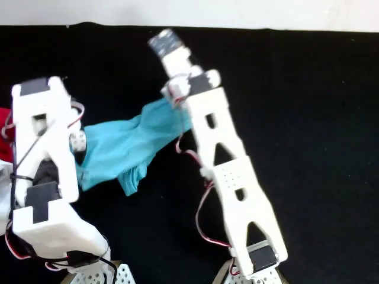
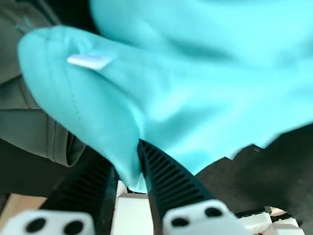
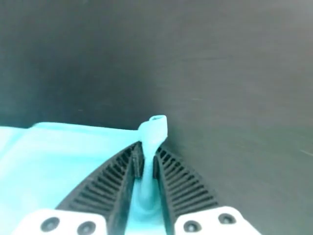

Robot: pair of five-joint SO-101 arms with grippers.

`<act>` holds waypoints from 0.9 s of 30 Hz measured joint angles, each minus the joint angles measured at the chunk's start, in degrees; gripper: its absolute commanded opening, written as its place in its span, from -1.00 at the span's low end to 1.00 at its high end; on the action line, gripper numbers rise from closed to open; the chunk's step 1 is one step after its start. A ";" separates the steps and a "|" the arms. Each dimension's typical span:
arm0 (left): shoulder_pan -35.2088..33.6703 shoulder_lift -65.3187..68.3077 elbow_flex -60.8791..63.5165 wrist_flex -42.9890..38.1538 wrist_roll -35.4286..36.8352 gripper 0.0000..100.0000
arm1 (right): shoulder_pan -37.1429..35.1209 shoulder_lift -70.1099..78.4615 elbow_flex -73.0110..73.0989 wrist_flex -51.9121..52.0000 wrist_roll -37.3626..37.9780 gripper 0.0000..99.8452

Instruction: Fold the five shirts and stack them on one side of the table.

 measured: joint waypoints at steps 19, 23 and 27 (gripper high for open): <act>19.25 0.00 -44.57 5.80 5.54 -0.98 | 20.84 -32.09 -0.53 1.93 5.45 -0.99; 19.87 0.00 -42.20 5.89 7.65 -0.85 | 21.63 -36.84 -0.53 7.30 5.45 -0.99; 19.69 0.00 -31.12 5.89 7.82 -0.72 | 21.89 -39.74 -0.53 14.95 5.45 -0.99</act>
